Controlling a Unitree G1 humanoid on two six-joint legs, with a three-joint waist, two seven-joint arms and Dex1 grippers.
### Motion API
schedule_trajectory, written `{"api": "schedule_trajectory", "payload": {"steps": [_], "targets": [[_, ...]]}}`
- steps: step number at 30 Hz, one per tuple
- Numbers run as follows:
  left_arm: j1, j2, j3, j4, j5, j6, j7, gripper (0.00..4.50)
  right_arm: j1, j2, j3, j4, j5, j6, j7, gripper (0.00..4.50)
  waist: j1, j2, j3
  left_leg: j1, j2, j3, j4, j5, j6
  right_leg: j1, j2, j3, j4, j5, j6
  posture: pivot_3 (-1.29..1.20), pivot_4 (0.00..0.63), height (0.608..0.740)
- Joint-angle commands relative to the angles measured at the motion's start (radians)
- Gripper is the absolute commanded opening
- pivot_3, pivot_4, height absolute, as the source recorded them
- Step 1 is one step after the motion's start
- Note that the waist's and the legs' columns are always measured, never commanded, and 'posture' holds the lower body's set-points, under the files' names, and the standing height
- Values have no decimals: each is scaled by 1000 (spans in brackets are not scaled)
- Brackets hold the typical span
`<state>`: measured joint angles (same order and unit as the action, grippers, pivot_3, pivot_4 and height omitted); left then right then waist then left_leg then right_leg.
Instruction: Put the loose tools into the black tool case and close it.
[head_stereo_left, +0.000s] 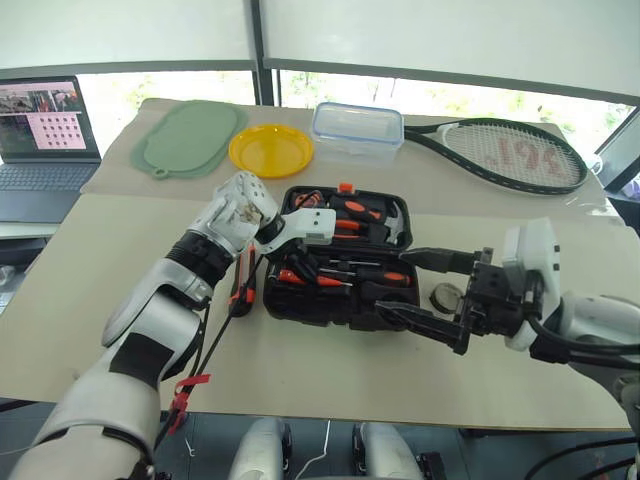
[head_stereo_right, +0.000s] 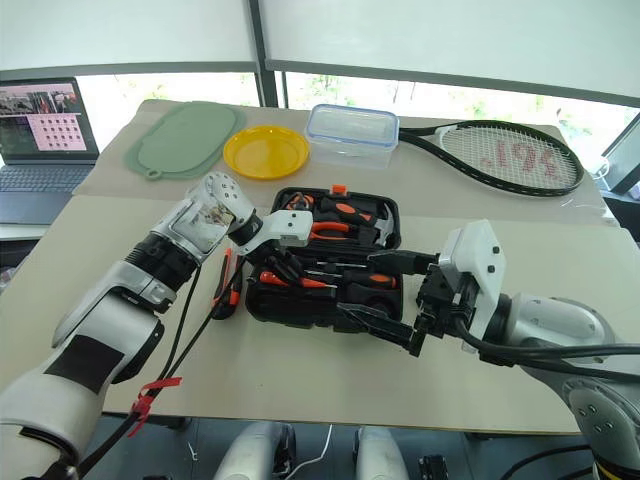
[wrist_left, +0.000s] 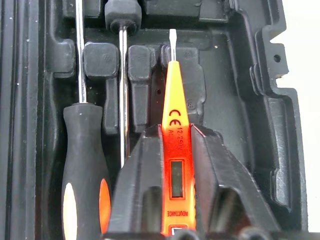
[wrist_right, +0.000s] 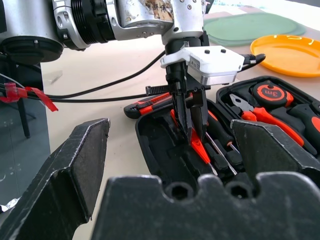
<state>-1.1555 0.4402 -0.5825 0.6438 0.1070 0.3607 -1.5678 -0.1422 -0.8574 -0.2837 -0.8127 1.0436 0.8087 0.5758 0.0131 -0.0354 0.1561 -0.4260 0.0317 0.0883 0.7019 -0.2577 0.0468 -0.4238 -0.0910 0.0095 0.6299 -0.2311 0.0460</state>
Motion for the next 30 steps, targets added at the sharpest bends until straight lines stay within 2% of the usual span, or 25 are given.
{"api": "schedule_trajectory", "payload": {"steps": [1,2,8,11,14,16,19,20,21,30], "targets": [[-10,24,81,-61,-54,37,-32,2601,-12,-10,-6,-5,18,-15,0,4500,-1,0,0,0,0,0,0,0,0,0,0,0,0,0,0,0,150,738],[-8,37,98,-71,-66,47,-39,2944,-13,-10,-3,-3,18,-14,2,4500,-1,0,0,-1,0,0,0,0,0,0,0,0,0,0,0,0,150,738],[57,143,196,-173,-181,97,-47,2944,-14,-15,10,17,6,-14,20,4500,-6,0,0,0,1,0,0,0,0,0,1,0,0,0,0,0,150,738],[111,151,278,-222,-239,133,-10,2944,-17,-23,7,29,7,-14,32,4500,-4,0,0,0,2,0,0,0,0,-1,0,0,1,0,0,0,150,738],[157,126,320,-235,-249,135,80,2258,-21,-32,8,38,6,-15,39,4500,4,0,0,0,2,-1,1,0,0,1,-1,-1,0,0,1,0,150,738],[200,93,352,-243,-263,154,156,1424,-21,-38,16,42,-7,-16,43,4500,6,0,0,0,1,-1,3,0,1,1,-1,0,0,1,2,0,150,738],[268,66,375,-282,-274,170,219,399,-18,-44,22,43,-17,-16,43,4500,4,0,0,0,1,-1,3,-1,1,2,-1,0,1,1,2,0,150,738],[284,62,376,-296,-276,175,232,205,-17,-46,21,42,-18,-16,43,4500,1,0,0,0,1,-1,3,-1,1,1,-1,0,0,1,2,0,150,738],[300,56,378,-308,-281,181,245,84,-15,-48,21,42,-19,-16,44,4500,0,0,0,0,1,-1,3,-1,1,1,-1,0,1,1,2,0,150,738],[347,26,358,-321,-277,216,338,84,-9,-45,27,37,-16,-8,30,4500,1,0,0,0,0,0,3,-1,1,2,-1,0,1,1,2,0,150,738]]}}
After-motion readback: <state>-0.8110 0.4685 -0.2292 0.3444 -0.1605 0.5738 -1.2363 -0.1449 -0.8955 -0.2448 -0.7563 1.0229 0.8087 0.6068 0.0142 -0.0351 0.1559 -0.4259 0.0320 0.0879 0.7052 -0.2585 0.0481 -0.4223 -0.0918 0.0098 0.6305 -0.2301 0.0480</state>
